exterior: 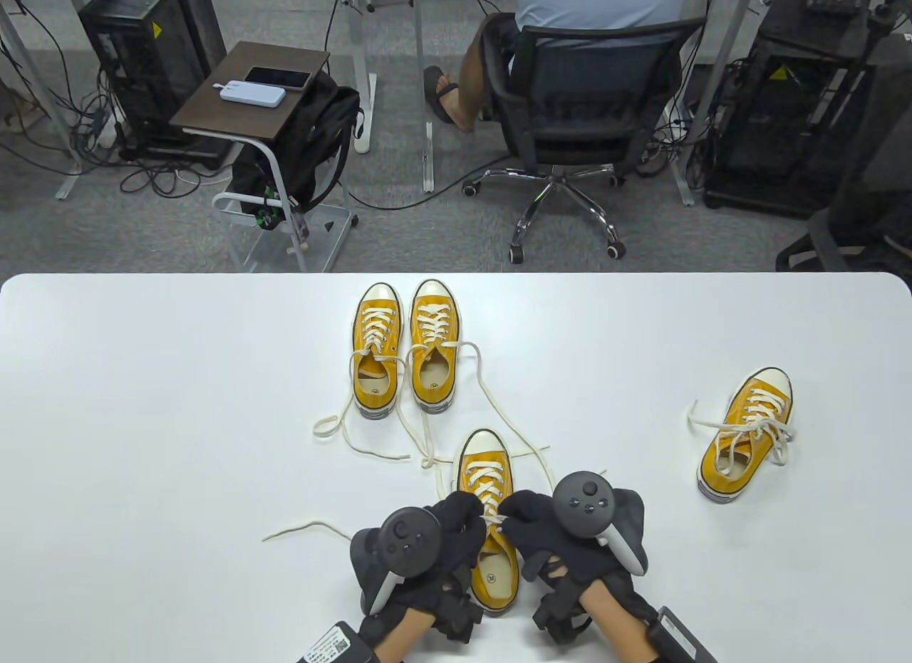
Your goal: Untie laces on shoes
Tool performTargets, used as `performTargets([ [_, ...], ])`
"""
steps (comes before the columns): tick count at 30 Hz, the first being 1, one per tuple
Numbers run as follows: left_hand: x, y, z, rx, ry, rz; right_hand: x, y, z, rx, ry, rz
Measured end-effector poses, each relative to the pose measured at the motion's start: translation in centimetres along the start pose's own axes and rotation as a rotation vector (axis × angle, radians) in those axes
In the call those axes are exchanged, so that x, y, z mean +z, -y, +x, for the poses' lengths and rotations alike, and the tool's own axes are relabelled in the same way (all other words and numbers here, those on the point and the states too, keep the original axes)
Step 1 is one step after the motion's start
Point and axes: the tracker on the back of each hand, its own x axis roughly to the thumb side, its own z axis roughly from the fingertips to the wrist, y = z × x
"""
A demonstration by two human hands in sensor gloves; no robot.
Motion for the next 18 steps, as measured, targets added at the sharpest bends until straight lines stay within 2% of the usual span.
performTargets([
  [4, -0.3, 0.0, -0.4, 0.051, -0.002, -0.021, 0.0, -0.3, 0.1, -0.001, 0.005, 0.016],
  [8, -0.4, 0.2, -0.4, 0.045, -0.003, -0.086, 0.0, -0.2, -0.1, -0.001, 0.004, 0.009],
  [13, -0.2, -0.3, -0.9, 0.084, -0.040, -0.016, 0.1, 0.0, 0.0, 0.016, 0.009, -0.004],
  [18, -0.2, -0.3, -1.5, 0.145, -0.084, -0.044, 0.3, -0.2, 0.8, 0.100, 0.044, -0.029],
])
